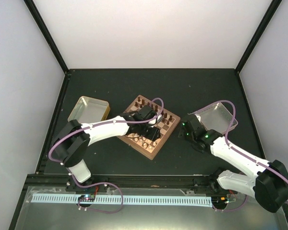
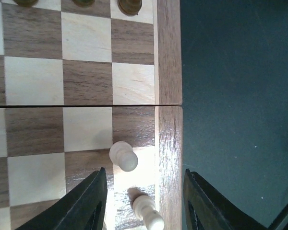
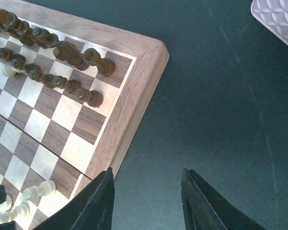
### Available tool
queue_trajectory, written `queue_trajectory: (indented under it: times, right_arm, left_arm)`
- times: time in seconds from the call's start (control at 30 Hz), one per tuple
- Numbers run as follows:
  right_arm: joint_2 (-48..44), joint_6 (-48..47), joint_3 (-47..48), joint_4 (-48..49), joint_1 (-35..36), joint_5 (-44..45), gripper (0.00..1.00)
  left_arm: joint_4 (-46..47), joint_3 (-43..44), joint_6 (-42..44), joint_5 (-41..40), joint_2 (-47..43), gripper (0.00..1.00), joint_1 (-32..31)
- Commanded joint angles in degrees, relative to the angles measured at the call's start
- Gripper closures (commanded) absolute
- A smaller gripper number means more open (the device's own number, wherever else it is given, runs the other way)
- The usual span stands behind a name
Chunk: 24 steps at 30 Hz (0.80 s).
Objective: Set up the chess pieces on the board
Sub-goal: Pick up the chess piece from the chessboard.
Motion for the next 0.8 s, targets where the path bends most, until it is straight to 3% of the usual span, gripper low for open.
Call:
queue_trajectory:
  times: [0.0,0.43,0.6,0.77]
  right_arm:
    - [-1.08,0.78,-1.2,2.22,-0.81,0.38,0.6]
    - [-4.12,0.21,-1.08,1.64,-0.99,0.0,0.61]
    - [-3.99,0.36,-1.19,1.95,-0.98,-0.29,0.61]
    - [-3.2,0.64,-1.03,2.31,-0.94,-0.9,0.61]
  left_arm:
    - [-0.56,3.52,-0.73,0.75,3.34,0.56,-0.57]
    - [-5.06,8.81,0.13,-4.42,8.87,0.81,-0.57]
    - [-5.76,8.63,0.52,-4.61,8.21,0.71,-0.61]
    - [-5.92,8.47,1.65,-2.54,8.78,0.74,-0.77]
